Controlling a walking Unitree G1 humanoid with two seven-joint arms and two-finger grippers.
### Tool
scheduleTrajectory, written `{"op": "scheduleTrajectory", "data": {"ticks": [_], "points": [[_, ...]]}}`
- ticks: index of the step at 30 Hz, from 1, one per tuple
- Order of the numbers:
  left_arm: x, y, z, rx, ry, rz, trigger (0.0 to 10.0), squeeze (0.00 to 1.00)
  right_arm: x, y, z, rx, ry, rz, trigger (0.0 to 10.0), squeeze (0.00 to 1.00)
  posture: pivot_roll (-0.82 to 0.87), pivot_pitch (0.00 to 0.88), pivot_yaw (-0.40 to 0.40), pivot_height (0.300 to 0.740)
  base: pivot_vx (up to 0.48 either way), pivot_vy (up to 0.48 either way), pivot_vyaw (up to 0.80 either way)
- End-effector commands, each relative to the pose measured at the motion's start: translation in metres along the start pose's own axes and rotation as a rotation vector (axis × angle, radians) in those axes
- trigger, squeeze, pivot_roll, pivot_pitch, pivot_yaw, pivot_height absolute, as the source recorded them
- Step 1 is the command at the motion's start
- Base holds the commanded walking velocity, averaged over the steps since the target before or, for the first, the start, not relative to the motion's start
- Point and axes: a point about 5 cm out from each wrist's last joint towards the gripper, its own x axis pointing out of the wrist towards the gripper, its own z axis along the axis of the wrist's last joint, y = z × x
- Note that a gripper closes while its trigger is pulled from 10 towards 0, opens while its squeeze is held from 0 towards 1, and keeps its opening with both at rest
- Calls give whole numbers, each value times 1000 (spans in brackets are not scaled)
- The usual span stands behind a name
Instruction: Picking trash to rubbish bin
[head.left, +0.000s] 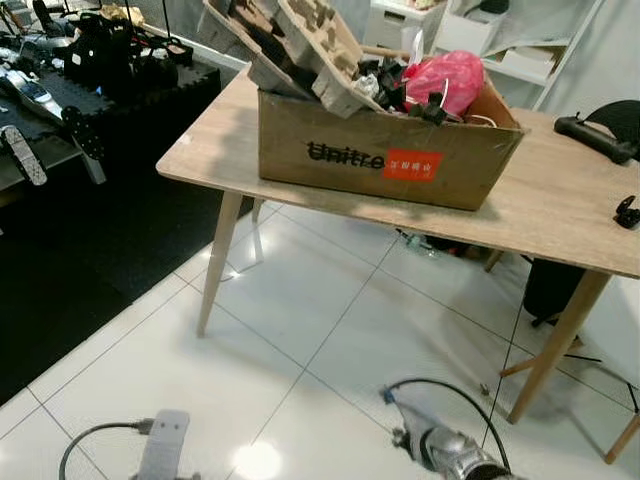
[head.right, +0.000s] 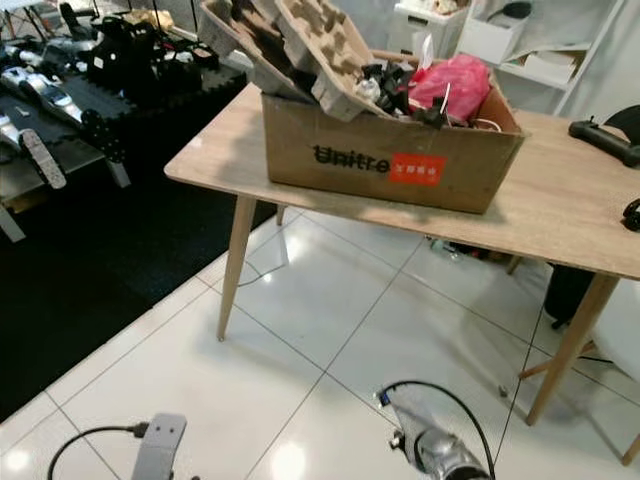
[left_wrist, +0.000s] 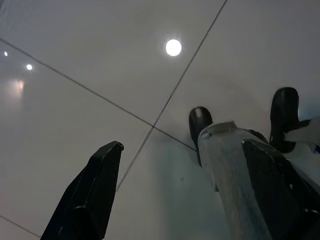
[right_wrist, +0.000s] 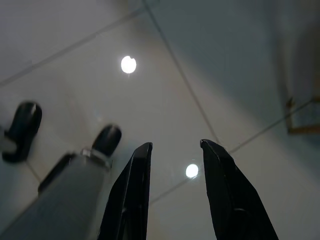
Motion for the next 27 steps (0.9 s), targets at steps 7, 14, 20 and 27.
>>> {"op": "scheduleTrajectory", "data": {"ticks": [7,14,20,27], "points": [[-3,5,-11,18,27,-4,10000,0,-1,-16,45,-22,-194,17,10000,0,91,83,-66,740,0,0,0],[-8,6,-37,33,96,-9,10000,0,-2,-11,62,-56,-280,81,10000,0,76,97,-57,740,0,0,0],[-8,-2,-40,46,101,-34,10000,0,-2,-3,64,-34,-317,136,10000,0,83,110,-57,740,0,0,0],[-7,-11,-40,38,98,-55,10000,0,-3,26,72,-138,-388,297,10000,0,68,106,-63,740,0,0,0]]}}
